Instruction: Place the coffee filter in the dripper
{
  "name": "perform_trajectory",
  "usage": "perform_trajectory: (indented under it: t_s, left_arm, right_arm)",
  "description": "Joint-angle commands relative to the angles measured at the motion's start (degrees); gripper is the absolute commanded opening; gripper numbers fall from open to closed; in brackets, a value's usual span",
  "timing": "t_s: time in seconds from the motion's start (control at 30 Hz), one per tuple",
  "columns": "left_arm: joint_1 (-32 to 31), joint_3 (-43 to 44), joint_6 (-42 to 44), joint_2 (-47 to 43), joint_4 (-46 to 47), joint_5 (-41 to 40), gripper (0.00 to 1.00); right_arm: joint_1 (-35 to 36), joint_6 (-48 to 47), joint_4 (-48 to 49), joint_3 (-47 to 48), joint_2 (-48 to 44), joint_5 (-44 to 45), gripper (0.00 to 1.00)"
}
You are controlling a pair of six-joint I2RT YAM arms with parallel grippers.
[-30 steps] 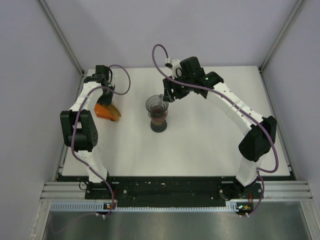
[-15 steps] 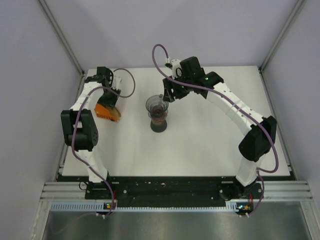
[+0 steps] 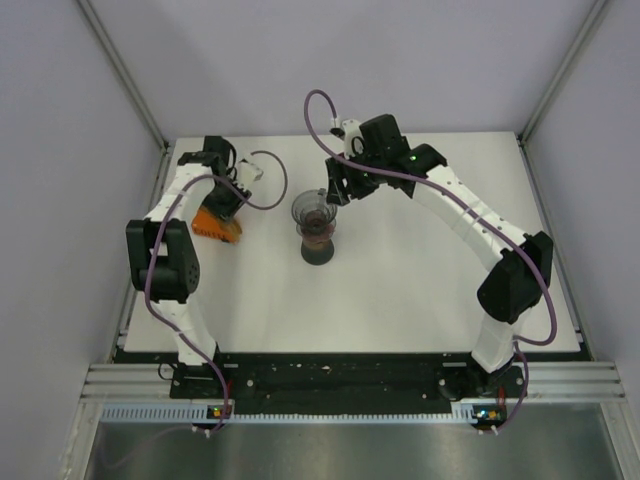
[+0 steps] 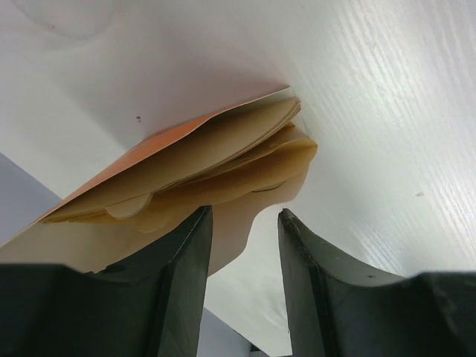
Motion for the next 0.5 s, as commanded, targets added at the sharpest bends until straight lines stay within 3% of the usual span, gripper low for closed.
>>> perform_trajectory:
  t_s: [0.0, 0.17, 0.47]
  left_arm:
    - [-3.09, 0.06, 9.54, -4.61, -2.95, 0.9, 0.47]
    - [-5.21, -1.34, 16.66, -6.2, -5.15, 8.28, 0.51]
    - [-5.39, 1.56, 23.35, -1.37, -7.8, 5.92, 0.5]
  right_arm:
    - [0.86, -0.68, 1.79, 0.1, -3.18, -0.51, 0.61]
    - [0.86, -0.51, 1.7, -0.07, -3.09, -0.95, 0.61]
    - [0.86, -0.86, 1.79, 0.19, -3.53, -0.69, 0.61]
